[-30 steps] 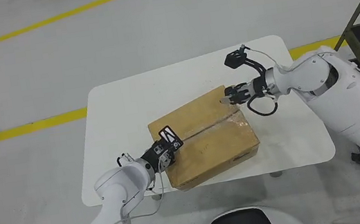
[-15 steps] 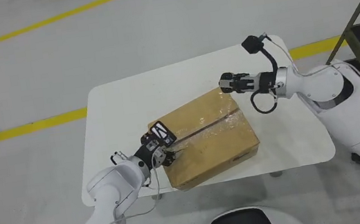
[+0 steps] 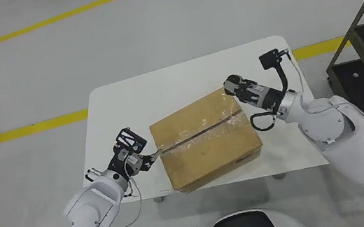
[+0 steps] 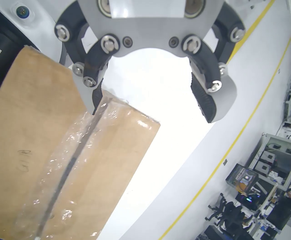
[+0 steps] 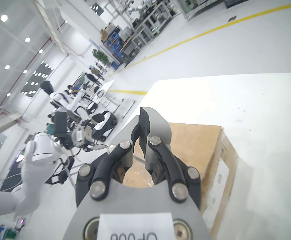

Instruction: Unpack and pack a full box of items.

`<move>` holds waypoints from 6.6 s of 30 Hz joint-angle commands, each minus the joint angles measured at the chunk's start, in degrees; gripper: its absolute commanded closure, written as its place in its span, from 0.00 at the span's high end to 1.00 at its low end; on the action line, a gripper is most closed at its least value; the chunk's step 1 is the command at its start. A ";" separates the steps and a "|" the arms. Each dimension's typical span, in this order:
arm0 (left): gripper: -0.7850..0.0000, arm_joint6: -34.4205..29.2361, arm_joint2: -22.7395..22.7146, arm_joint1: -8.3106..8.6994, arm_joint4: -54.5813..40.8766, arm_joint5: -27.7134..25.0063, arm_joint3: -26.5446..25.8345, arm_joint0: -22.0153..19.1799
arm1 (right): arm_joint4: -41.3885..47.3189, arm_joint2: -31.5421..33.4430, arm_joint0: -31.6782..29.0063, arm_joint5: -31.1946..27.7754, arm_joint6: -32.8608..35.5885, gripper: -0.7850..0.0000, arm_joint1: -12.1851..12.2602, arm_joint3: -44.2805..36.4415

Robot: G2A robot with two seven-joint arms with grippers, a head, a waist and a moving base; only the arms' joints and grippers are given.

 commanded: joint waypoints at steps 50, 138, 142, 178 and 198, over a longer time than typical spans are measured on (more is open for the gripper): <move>1.00 1.28 -6.47 0.03 7.92 13.08 -4.42 7.56 | -3.88 8.12 -10.26 -6.73 5.85 0.00 1.39 -5.65; 1.00 -1.03 -10.43 -0.76 11.02 20.82 -3.28 10.77 | -36.38 -30.66 1.62 18.70 -18.23 0.00 -16.53 12.18; 1.00 -1.03 -10.43 -0.76 11.02 20.82 -3.28 10.77 | -38.52 -27.29 -1.49 18.77 -16.36 0.00 -15.37 9.11; 1.00 1.94 -12.64 -1.22 9.25 23.48 -3.26 12.14 | -44.96 -8.25 -18.85 10.88 -10.41 0.00 -10.56 -16.64; 1.00 1.71 -15.01 -1.70 10.38 23.58 -4.04 13.99 | -39.63 -32.94 6.49 12.08 -15.19 0.00 -21.66 13.35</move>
